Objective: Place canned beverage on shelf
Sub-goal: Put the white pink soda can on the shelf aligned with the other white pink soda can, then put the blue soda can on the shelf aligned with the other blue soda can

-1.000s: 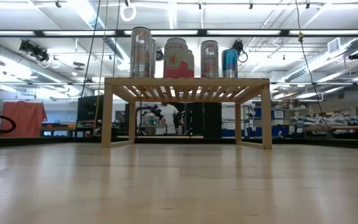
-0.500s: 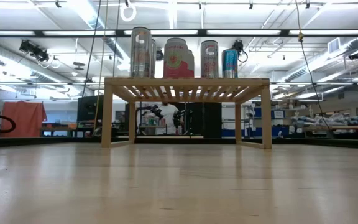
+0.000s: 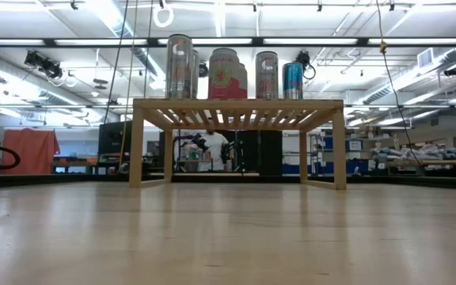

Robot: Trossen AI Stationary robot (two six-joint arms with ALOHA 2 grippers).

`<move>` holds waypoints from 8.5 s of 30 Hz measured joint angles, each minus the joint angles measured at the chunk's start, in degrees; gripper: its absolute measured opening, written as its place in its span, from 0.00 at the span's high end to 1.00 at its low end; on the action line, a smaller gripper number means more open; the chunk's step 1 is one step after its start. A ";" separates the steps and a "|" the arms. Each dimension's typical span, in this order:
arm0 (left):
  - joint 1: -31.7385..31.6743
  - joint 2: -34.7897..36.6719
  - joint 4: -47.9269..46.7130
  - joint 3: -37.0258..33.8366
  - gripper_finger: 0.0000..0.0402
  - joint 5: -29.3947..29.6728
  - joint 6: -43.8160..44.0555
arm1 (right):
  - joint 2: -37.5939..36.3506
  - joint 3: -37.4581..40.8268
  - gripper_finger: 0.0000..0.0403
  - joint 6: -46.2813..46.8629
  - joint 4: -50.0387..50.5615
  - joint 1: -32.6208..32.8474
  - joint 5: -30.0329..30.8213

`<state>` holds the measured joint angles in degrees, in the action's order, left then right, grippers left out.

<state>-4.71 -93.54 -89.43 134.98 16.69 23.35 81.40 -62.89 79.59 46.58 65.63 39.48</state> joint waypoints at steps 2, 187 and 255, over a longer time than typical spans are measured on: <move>0.02 0.00 0.00 0.00 0.21 -0.01 0.01 | 0.40 0.01 0.21 1.14 1.51 -0.04 -1.43; 3.15 0.63 -0.59 0.02 0.21 -0.01 -7.65 | 2.98 -23.45 0.30 -81.07 -8.36 -90.70 -42.11; 3.17 0.59 -0.59 0.02 0.21 -0.02 -7.65 | -6.55 -23.34 0.22 -82.64 -21.42 -90.73 -53.67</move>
<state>-1.54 -92.95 -90.02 135.00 16.67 15.70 74.85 -86.24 -3.05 25.15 -25.10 -14.19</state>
